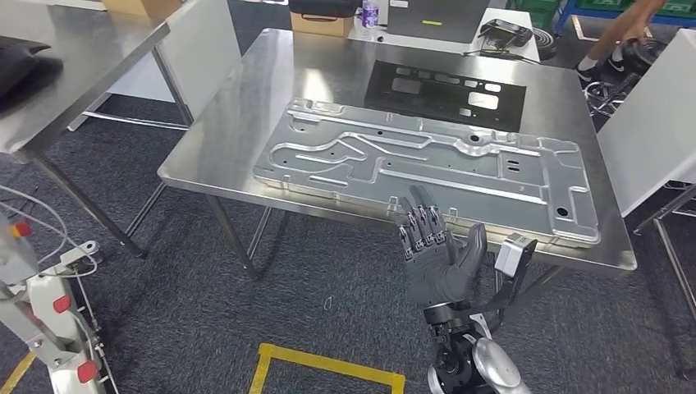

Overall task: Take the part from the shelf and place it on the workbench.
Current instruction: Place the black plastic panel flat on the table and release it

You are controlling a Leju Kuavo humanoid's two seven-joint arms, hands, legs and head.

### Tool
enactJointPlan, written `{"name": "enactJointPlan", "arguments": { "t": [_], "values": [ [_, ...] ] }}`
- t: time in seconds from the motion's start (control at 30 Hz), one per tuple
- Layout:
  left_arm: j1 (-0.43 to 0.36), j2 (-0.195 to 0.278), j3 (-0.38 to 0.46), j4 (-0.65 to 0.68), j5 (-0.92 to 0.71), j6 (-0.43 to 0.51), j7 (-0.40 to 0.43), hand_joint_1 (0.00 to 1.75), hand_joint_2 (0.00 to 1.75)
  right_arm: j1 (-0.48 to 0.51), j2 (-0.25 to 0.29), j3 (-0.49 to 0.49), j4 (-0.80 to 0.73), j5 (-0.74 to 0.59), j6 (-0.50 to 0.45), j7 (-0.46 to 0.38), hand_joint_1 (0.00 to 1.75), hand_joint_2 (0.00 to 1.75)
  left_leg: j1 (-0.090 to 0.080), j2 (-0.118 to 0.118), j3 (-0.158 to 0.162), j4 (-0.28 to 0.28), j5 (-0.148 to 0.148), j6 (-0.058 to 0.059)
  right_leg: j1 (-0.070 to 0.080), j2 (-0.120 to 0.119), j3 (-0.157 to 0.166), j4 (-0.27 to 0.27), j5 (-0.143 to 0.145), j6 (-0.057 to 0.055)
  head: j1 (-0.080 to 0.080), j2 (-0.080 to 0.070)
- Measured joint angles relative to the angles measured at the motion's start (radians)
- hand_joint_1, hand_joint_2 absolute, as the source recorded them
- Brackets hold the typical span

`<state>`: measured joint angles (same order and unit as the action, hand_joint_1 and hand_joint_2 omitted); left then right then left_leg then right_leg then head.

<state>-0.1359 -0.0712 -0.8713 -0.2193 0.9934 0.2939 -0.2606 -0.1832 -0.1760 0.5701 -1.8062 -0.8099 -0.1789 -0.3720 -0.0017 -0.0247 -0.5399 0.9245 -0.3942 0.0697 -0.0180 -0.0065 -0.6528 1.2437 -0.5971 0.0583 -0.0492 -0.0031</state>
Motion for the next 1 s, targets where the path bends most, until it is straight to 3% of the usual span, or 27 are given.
{"name": "enactJointPlan", "arguments": {
  "t": [0.03, 0.07, 0.13, 0.17, 0.23, 0.3, 0.37, 0.43, 0.5, 0.53, 0.57, 0.63, 0.7, 0.73, 0.8, 0.87, 0.93, 1.0],
  "values": [
    [0.001, 0.0, 0.0, 0.0, 0.0, 0.0, 0.001, 0.0, 0.0, 0.001, 0.0, 0.0, 0.0, 0.001, 0.0, 0.0, 0.0, 0.0, -0.003, -0.012, -0.002, 0.001, 0.002, 0.002, 0.001, 0.002, 0.001, 0.001, 0.011, -0.003, 0.0, 0.0],
    [0.002, 0.0, 0.0, 0.0, 0.0, 0.001, 0.001, 0.0, 0.0, 0.002, 0.0, 0.0, 0.0, 0.001, 0.0, 0.001, 0.0, 0.0, -0.005, -0.024, -0.003, 0.001, 0.004, 0.002, 0.001, 0.007, 0.022, -0.041, 0.04, -0.008, 0.0, 0.0],
    [0.002, 0.0, 0.0, 0.0, 0.0, 0.003, 0.001, 0.0, 0.0, 0.002, -0.001, 0.001, 0.0, 0.002, 0.0, 0.001, 0.0, 0.0, -0.01, -0.048, -0.006, 0.006, 0.006, -0.001, 0.002, 0.042, 0.097, -0.189, 0.109, -0.02, 0.0, 0.0],
    [0.001, 0.0, 0.0, 0.0, 0.0, 0.004, 0.001, 0.0, 0.0, 0.002, -0.001, 0.001, 0.0, 0.002, 0.0, 0.001, 0.0, 0.0, -0.011, -0.059, -0.01, 0.01, 0.007, -0.003, 0.001, 0.062, 0.126, -0.25, 0.129, -0.023, 0.0, 0.0],
    [0.0, 0.0, 0.0, 0.0, 0.0, 0.005, 0.001, 0.0, 0.0, 0.003, -0.001, 0.001, 0.0, 0.003, 0.0, 0.002, 0.0, 0.0, -0.011, -0.079, -0.022, 0.016, 0.012, -0.013, 0.004, 0.079, 0.145, -0.297, 0.137, -0.027, 0.0, 0.0],
    [0.004, 0.001, 0.0, 0.0, 0.001, 0.008, 0.002, 0.0, 0.0, 0.003, 0.001, 0.001, 0.0, 0.004, 0.0, 0.002, 0.0, 0.0, -0.009, -0.089, -0.033, 0.02, 0.016, -0.024, 0.002, 0.057, 0.143, -0.301, 0.142, -0.032, 0.0, 0.0],
    [0.006, 0.002, 0.0, 0.0, 0.0, 0.011, 0.002, 0.0, 0.0, 0.004, 0.002, 0.001, 0.0, 0.004, -0.001, 0.002, 0.0, 0.0, -0.008, -0.056, -0.057, 0.067, -0.014, -0.038, -0.003, 0.031, 0.142, -0.305, 0.148, -0.038, -0.005, 0.0],
    [0.003, 0.003, 0.0, 0.0, -0.001, 0.014, 0.003, 0.0, 0.0, 0.008, 0.003, 0.001, 0.0, 0.005, -0.002, 0.003, 0.0, 0.0, -0.002, -0.008, -0.115, 0.195, -0.083, -0.053, -0.003, 0.004, 0.141, -0.306, 0.148, -0.04, -0.01, 0.0],
    [0.004, 0.003, 0.0, 0.0, 0.0, 0.017, 0.005, 0.0, 0.0, 0.012, 0.003, 0.001, 0.0, 0.005, -0.004, 0.003, 0.0, 0.0, 0.007, 0.009, -0.17, 0.318, -0.13, -0.065, -0.003, -0.025, 0.14, -0.305, 0.148, -0.04, -0.01, 0.0],
    [0.006, 0.003, 0.0, 0.0, 0.001, 0.019, 0.005, 0.0, 0.0, 0.013, 0.003, 0.001, 0.0, 0.005, -0.005, 0.003, 0.0, 0.0, 0.012, 0.014, -0.173, 0.33, -0.126, -0.069, -0.004, -0.038, 0.139, -0.305, 0.148, -0.04, -0.01, 0.0],
    [0.008, 0.003, 0.0, 0.0, 0.002, 0.021, 0.006, 0.0, 0.0, 0.014, 0.003, 0.001, 0.0, 0.005, -0.006, 0.003, 0.0, 0.0, 0.015, 0.019, -0.154, 0.298, -0.105, -0.071, -0.005, -0.049, 0.14, -0.305, 0.147, -0.039, -0.011, 0.0],
    [0.008, 0.004, 0.0, 0.0, 0.006, 0.025, 0.007, 0.0, 0.0, 0.014, 0.003, 0.001, 0.0, 0.005, -0.007, 0.004, 0.0, 0.0, 0.018, 0.054, -0.075, 0.151, -0.045, -0.074, -0.005, -0.07, 0.144, -0.305, 0.144, -0.033, -0.011, 0.0],
    [0.006, 0.004, 0.0, 0.0, 0.005, 0.03, 0.01, 0.0, 0.0, 0.013, 0.003, 0.001, 0.0, 0.005, -0.009, 0.004, 0.0, 0.0, 0.013, 0.083, -0.022, 0.044, -0.013, -0.064, 0.0, -0.087, 0.146, -0.304, 0.141, -0.023, -0.009, 0.0],
    [0.006, 0.004, 0.0, 0.0, 0.002, 0.033, 0.013, 0.0, 0.0, 0.013, 0.003, 0.001, 0.0, 0.005, -0.01, 0.005, 0.0, 0.0, 0.009, 0.086, -0.017, 0.027, -0.012, -0.056, 0.003, -0.095, 0.147, -0.304, 0.14, -0.017, -0.007, 0.0],
    [0.008, 0.004, 0.0, 0.0, -0.009, 0.043, 0.022, 0.0, 0.0, 0.013, 0.003, 0.001, 0.0, 0.004, -0.014, 0.007, 0.0, 0.0, 0.005, 0.066, -0.022, 0.026, -0.008, -0.037, 0.002, -0.107, 0.148, -0.305, 0.138, -0.004, -0.005, 0.0],
    [0.011, 0.004, 0.0, 0.0, -0.02, 0.052, 0.028, 0.0, 0.0, 0.012, 0.003, 0.0, 0.0, 0.004, -0.018, 0.008, 0.0, 0.0, 0.007, 0.045, -0.024, 0.021, -0.002, -0.02, -0.003, -0.072, 0.136, -0.271, 0.109, 0.005, -0.004, 0.0],
    [0.01, 0.004, -0.001, 0.0, -0.027, 0.057, 0.032, 0.0, 0.0, 0.015, 0.002, 0.0, 0.002, 0.003, -0.021, 0.008, 0.0, 0.0, 0.007, 0.025, -0.026, 0.02, 0.004, -0.007, -0.004, -0.017, 0.082, -0.15, 0.04, 0.006, -0.002, 0.0],
    [0.01, 0.004, -0.001, 0.0, -0.031, 0.06, 0.036, 0.0, 0.0, 0.019, 0.001, 0.0, 0.006, 0.002, -0.024, 0.008, 0.0, 0.0, 0.004, 0.001, -0.029, 0.02, 0.006, -0.001, -0.002, 0.0, 0.015, -0.013, -0.012, 0.004, -0.001, 0.0]
  ]
}}
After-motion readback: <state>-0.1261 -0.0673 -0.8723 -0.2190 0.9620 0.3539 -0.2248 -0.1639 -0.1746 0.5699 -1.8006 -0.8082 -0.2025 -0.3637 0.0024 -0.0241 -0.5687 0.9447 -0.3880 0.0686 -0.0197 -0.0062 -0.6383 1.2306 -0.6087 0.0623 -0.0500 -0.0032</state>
